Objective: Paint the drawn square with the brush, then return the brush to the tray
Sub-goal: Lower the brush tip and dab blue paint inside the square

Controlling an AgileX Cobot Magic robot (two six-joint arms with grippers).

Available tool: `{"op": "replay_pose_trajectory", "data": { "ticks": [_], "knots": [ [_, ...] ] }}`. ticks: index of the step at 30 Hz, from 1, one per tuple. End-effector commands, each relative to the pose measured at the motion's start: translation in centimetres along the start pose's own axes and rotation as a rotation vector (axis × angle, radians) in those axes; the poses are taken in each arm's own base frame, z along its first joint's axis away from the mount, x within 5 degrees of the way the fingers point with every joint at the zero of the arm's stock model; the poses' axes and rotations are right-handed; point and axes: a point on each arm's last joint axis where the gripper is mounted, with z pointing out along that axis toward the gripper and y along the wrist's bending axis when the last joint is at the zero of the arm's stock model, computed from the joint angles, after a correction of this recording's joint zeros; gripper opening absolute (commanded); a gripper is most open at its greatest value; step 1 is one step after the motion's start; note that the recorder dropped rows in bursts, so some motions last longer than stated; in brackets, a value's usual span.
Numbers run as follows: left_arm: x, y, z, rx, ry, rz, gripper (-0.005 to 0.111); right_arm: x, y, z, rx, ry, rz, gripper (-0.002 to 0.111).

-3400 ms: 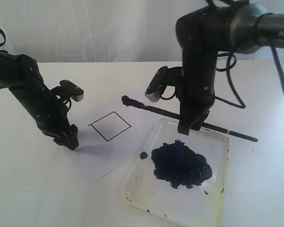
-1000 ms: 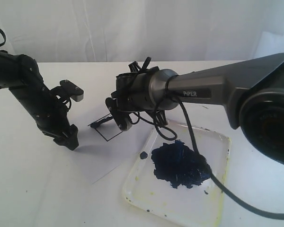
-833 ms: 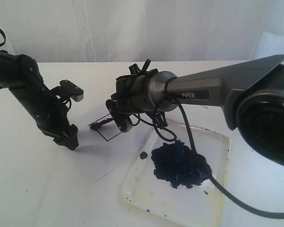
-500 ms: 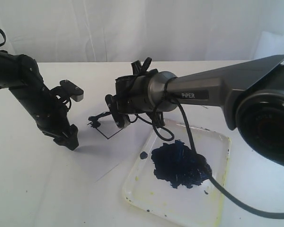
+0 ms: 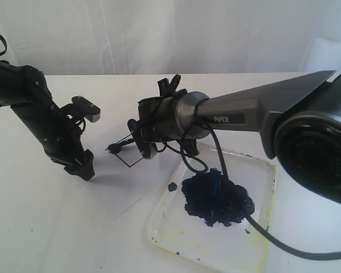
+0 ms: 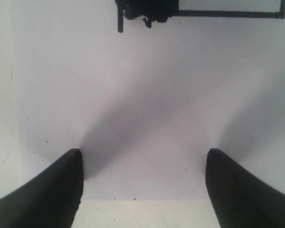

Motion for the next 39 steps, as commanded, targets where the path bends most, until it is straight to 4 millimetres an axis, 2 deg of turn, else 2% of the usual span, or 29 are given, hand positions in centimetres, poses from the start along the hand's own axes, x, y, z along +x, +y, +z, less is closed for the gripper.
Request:
{"op": "replay_pose_trajectory", "data": {
  "ticks": [1, 12, 39],
  "knots": [
    [0.73, -0.63, 0.63, 0.052, 0.057, -0.01, 0.074, 0.07, -0.22, -0.06, 0.016, 0.007, -0.026, 0.0],
    [0.73, -0.63, 0.63, 0.052, 0.057, -0.01, 0.074, 0.66, -0.24, -0.14, 0.011, 0.067, -0.039, 0.0],
    [0.71, -0.56, 0.64, 0.045, 0.056, -0.004, 0.074, 0.85, 0.0, -0.42, -0.043, 0.061, -0.13, 0.0]
  ]
}}
